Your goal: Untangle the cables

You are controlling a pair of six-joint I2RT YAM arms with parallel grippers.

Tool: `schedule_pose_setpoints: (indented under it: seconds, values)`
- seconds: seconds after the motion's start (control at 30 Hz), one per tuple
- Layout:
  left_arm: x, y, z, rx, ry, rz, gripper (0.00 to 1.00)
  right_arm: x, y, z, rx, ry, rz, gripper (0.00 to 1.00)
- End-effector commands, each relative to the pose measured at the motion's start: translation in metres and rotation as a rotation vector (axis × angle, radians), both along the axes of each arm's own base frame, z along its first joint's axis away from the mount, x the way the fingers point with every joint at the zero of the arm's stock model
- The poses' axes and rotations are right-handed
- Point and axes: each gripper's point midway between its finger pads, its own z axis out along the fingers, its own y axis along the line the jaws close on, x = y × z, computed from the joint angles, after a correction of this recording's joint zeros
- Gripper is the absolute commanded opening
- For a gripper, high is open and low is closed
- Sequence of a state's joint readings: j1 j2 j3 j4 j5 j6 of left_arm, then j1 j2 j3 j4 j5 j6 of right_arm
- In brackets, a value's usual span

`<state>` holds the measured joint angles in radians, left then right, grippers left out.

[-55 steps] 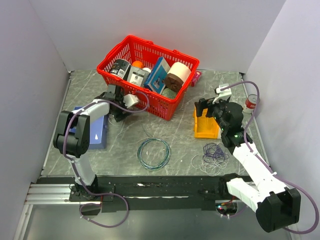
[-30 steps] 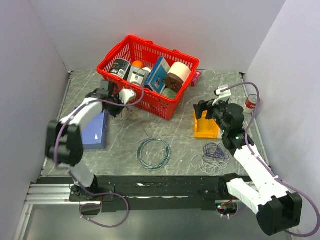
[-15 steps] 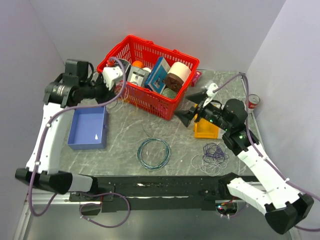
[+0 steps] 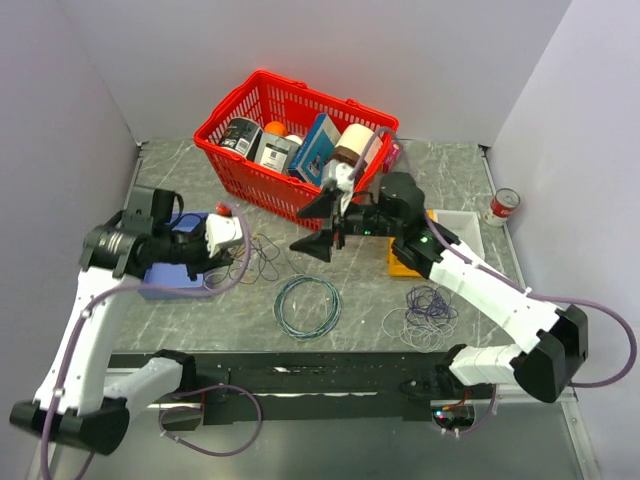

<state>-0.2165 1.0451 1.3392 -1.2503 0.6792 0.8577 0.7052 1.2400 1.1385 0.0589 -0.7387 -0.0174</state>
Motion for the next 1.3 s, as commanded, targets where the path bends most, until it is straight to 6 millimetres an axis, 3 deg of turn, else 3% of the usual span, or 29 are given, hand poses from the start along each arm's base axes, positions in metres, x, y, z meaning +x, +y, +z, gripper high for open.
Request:
schedule_pose_setpoints:
  seconds: [0.0,0.07,0.23,0.53,0.8,0.97,1.13,1.27]
  values:
    - [-0.013,-0.019,0.028,-0.116,-0.16,-0.13,0.01,-0.031,0.016,0.018,0.045,-0.186,0.209,0.81]
    - [-0.013,-0.021,0.029,-0.13,-0.156,-0.129,0.01,-0.032,0.024,0.015,0.038,-0.212,0.222,0.75]
    - [-0.012,-0.021,0.027,-0.144,-0.137,-0.103,0.01,-0.019,0.042,0.008,0.001,-0.191,0.189,0.71]
    - [-0.003,-0.026,0.046,-0.205,-0.171,-0.051,0.01,-0.029,0.06,-0.008,-0.031,-0.156,0.221,0.52]
    - [-0.005,-0.026,0.048,-0.204,-0.182,-0.06,0.01,-0.009,0.072,-0.024,-0.082,-0.089,0.151,0.5]
    - [-0.008,-0.026,0.049,-0.208,-0.183,-0.063,0.01,-0.008,0.074,-0.027,-0.088,-0.067,0.152,0.45]
    - [-0.008,-0.022,0.043,-0.182,-0.187,-0.056,0.01,-0.01,0.07,-0.028,-0.09,-0.071,0.145,0.25]
    - [-0.007,-0.019,0.034,-0.157,-0.184,-0.047,0.01,-0.013,0.061,-0.021,-0.086,-0.104,0.128,0.22]
